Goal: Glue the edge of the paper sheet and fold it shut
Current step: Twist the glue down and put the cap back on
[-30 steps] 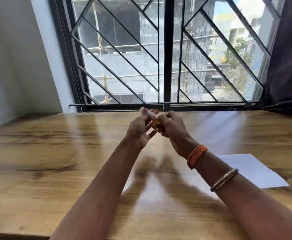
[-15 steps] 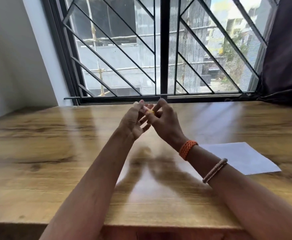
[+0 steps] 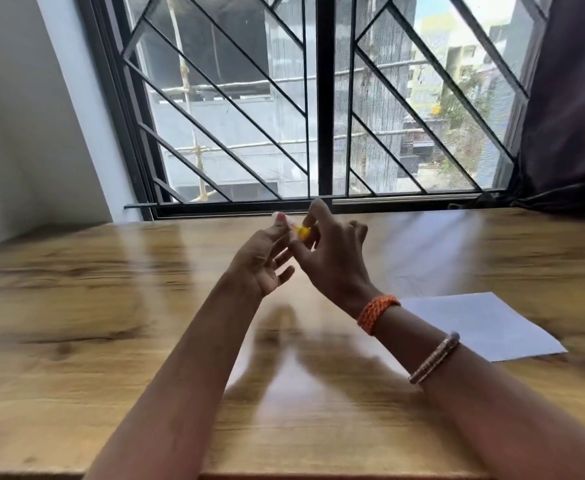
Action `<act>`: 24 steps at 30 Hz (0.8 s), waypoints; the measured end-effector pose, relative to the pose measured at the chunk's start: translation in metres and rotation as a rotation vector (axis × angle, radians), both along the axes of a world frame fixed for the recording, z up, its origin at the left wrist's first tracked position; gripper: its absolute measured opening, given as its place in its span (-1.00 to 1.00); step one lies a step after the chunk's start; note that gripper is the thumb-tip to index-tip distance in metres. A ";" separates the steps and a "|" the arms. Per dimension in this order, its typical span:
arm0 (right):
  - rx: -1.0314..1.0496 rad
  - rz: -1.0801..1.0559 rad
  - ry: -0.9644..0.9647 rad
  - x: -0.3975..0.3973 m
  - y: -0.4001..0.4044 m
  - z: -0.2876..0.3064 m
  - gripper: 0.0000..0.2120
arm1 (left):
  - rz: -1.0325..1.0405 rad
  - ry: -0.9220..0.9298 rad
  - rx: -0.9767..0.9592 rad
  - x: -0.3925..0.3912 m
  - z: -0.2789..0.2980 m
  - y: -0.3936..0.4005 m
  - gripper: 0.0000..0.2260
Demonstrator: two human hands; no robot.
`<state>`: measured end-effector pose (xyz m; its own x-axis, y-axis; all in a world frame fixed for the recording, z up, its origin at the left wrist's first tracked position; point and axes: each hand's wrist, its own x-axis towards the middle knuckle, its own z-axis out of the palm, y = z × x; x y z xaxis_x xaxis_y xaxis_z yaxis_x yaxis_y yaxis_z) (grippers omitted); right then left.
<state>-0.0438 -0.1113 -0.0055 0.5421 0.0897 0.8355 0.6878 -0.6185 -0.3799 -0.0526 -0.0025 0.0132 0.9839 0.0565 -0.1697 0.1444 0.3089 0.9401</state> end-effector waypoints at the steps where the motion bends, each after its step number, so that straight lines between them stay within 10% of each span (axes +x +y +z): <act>1: 0.144 0.101 0.171 -0.001 0.000 0.003 -0.73 | -0.010 -0.016 -0.032 -0.001 0.000 0.001 -0.78; 5: 0.530 0.438 0.647 -0.004 -0.001 0.012 -0.66 | 0.019 -0.086 -0.023 -0.005 0.001 0.007 -0.82; 15: 0.053 0.177 0.630 0.030 0.023 -0.007 -0.70 | 0.527 -0.215 0.462 -0.005 -0.018 0.060 -0.85; 24: -0.182 0.086 0.771 0.061 0.057 -0.032 -0.67 | 0.576 -0.190 0.980 0.010 -0.040 0.094 -0.85</act>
